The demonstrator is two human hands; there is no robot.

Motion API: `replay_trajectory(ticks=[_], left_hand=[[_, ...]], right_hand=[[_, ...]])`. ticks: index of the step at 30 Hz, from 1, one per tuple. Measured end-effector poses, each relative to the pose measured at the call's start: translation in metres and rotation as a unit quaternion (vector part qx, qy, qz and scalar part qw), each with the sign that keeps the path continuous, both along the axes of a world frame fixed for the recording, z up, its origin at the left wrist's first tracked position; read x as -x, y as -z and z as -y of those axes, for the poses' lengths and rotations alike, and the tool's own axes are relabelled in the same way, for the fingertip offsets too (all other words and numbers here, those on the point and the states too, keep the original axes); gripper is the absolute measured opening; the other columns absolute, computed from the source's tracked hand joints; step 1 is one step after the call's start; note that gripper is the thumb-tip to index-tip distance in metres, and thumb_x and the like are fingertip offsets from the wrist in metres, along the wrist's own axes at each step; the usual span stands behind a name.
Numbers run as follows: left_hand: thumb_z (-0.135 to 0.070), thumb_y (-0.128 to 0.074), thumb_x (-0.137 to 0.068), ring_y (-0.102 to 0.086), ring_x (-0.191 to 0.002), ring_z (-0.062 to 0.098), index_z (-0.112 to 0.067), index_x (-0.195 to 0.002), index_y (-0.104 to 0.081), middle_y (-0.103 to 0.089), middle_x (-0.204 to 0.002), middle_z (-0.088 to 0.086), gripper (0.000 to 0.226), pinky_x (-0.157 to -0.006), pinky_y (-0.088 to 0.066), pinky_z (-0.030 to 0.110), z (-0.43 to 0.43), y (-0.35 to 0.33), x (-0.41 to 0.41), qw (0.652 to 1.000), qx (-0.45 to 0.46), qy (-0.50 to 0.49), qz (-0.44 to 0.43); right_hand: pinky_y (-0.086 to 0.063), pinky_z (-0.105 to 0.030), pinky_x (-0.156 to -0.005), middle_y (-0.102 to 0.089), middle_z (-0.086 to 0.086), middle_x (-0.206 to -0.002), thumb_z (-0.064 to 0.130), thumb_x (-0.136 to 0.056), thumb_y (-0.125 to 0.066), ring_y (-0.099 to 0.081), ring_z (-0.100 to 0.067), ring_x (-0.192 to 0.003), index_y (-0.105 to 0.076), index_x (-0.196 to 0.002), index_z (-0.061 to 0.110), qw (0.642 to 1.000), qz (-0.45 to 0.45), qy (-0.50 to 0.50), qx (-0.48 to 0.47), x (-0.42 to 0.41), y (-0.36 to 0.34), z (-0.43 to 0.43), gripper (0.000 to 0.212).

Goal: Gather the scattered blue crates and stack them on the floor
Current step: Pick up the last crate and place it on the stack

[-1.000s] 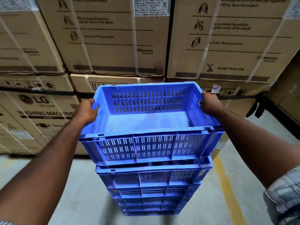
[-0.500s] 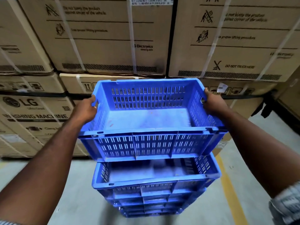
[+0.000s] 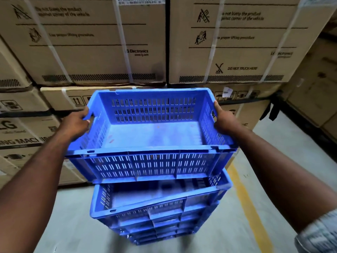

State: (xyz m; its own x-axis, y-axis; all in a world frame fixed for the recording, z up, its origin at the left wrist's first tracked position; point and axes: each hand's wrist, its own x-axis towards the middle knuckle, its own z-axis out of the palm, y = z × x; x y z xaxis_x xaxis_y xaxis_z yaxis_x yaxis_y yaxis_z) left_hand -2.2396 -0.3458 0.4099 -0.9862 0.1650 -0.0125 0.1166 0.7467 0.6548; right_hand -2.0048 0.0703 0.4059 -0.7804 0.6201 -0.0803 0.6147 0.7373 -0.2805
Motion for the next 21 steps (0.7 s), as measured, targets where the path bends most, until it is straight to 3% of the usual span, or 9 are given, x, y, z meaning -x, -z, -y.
replay_trajectory(ticks=[2,6,9,11,13,15,17,19,21], left_hand=[[-0.009,-0.054,-0.090,-0.057,-0.115,0.031,-0.023,-0.147,-0.039,-0.053,-0.140,0.010,0.061,-0.088,-0.045,0.035,0.003,0.005,-0.010,1.000,0.023,-0.008,-0.018],[-0.011,-0.057,-0.091,-0.050,-0.126,0.035,-0.019,-0.151,-0.030,-0.039,-0.151,0.013,0.066,-0.097,-0.042,0.037,0.005,0.013,-0.034,0.996,0.082,-0.002,-0.033],[-0.021,-0.059,-0.091,-0.032,-0.138,0.045,-0.009,-0.141,-0.039,-0.014,-0.159,0.022,0.056,-0.106,-0.035,0.051,0.002,0.014,-0.051,0.975,0.196,0.026,-0.106],[-0.032,-0.055,-0.092,-0.040,-0.131,0.044,-0.008,-0.120,-0.052,-0.033,-0.149,0.026,0.037,-0.102,-0.039,0.056,-0.005,0.013,-0.075,0.958,0.210,0.043,-0.192],[-0.048,-0.046,-0.094,-0.057,-0.116,0.036,-0.015,-0.116,-0.060,-0.059,-0.129,0.017,0.042,-0.095,-0.046,0.048,-0.019,0.010,-0.116,0.964,0.158,0.093,-0.192],[-0.061,-0.036,-0.094,-0.065,-0.102,0.031,-0.025,-0.113,-0.065,-0.071,-0.109,0.007,0.049,-0.083,-0.051,0.040,-0.039,0.008,-0.158,0.968,0.124,0.118,-0.183],[-0.065,-0.025,-0.093,-0.066,-0.086,0.030,-0.027,-0.099,-0.065,-0.072,-0.085,0.003,0.056,-0.068,-0.048,0.035,-0.054,0.014,-0.184,0.940,0.171,0.163,-0.246],[-0.068,-0.023,-0.091,-0.066,-0.080,0.026,-0.026,-0.089,-0.060,-0.068,-0.077,-0.003,0.056,-0.063,-0.039,0.032,-0.063,0.020,-0.197,0.907,0.216,0.203,-0.298],[-0.072,-0.028,-0.090,-0.065,-0.077,0.022,-0.028,-0.087,-0.058,-0.065,-0.076,-0.006,0.053,-0.059,-0.033,0.030,-0.063,0.022,-0.199,0.896,0.224,0.227,-0.308]], right_hand=[[-0.049,-0.035,-0.061,-0.061,-0.019,-0.095,0.002,-0.086,-0.049,-0.056,-0.024,-0.067,0.004,-0.154,0.034,1.000,-0.016,0.002,0.005,-0.001,0.000,-0.005,0.092],[-0.053,-0.035,-0.065,-0.061,-0.019,-0.102,0.013,-0.091,-0.050,-0.061,-0.027,-0.072,0.000,-0.154,0.038,0.999,-0.026,-0.001,0.020,-0.003,-0.002,-0.013,0.084],[-0.047,-0.043,-0.094,-0.043,-0.027,-0.139,0.037,-0.093,-0.055,-0.054,-0.039,-0.113,-0.003,-0.155,0.035,1.000,-0.001,-0.002,-0.020,-0.005,-0.002,-0.015,0.081],[-0.035,-0.053,-0.107,-0.025,-0.025,-0.150,0.050,-0.092,-0.053,-0.035,-0.041,-0.134,-0.010,-0.154,0.029,0.996,0.007,-0.002,-0.089,-0.011,0.000,-0.005,0.079],[-0.025,-0.058,-0.109,-0.023,-0.020,-0.154,0.057,-0.092,-0.047,-0.026,-0.037,-0.140,-0.020,-0.152,0.022,0.988,-0.018,-0.038,-0.151,-0.018,0.003,0.015,0.074],[-0.023,-0.058,-0.109,-0.039,-0.015,-0.147,0.060,-0.094,-0.040,-0.035,-0.032,-0.136,-0.033,-0.147,0.018,0.983,-0.054,-0.111,-0.134,-0.025,0.005,0.040,0.067],[-0.033,-0.053,-0.105,-0.055,-0.010,-0.134,0.061,-0.096,-0.034,-0.050,-0.029,-0.123,-0.045,-0.137,0.017,0.980,-0.091,-0.172,-0.040,-0.035,0.004,0.063,0.061],[-0.046,-0.041,-0.086,-0.065,-0.004,-0.115,0.065,-0.096,-0.029,-0.059,-0.023,-0.102,-0.055,-0.124,0.019,0.963,-0.118,-0.241,-0.013,-0.051,0.005,0.080,0.059],[-0.040,-0.032,-0.063,-0.066,0.002,-0.088,0.070,-0.094,-0.026,-0.057,-0.017,-0.078,-0.058,-0.103,0.024,0.937,-0.118,-0.317,-0.091,-0.068,0.012,0.090,0.057]])
